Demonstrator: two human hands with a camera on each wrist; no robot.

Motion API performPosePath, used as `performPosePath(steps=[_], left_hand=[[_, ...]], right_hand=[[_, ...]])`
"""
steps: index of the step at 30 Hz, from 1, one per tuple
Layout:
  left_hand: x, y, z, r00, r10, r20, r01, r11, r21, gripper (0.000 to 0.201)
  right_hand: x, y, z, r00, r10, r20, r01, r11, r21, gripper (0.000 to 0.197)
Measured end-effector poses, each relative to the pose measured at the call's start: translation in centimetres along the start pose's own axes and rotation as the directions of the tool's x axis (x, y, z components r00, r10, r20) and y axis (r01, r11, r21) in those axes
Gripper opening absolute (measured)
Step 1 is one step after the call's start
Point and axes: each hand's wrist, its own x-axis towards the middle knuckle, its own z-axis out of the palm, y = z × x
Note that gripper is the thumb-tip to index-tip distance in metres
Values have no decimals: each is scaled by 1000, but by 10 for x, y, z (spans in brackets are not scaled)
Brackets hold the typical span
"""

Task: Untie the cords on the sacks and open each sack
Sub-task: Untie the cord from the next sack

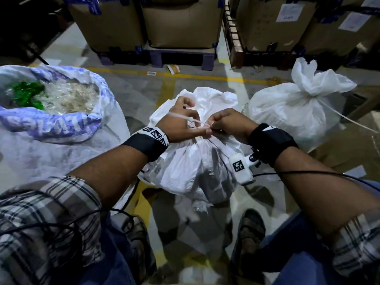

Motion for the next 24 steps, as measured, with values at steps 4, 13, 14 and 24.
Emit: performPosePath(steps=[4,13,14,24], left_hand=[[4,1,-10,995,85,-54,-85,996,4,17],[7,-5,-32,988,-148,34,151,969,-194,17],[5,-5,-33,988,-147,55,156,959,-234,21],[-13,-12,-33,984,-167,55,176,930,-324,45]], right_hand=[[5,9,6,997,-50,-56,52,998,36,11],[2,1,18,976,-202,-77,163,922,-352,6],[2,-1,19,978,-202,-61,163,907,-389,5],[-1,-11,30,994,-98,49,103,685,-721,31]])
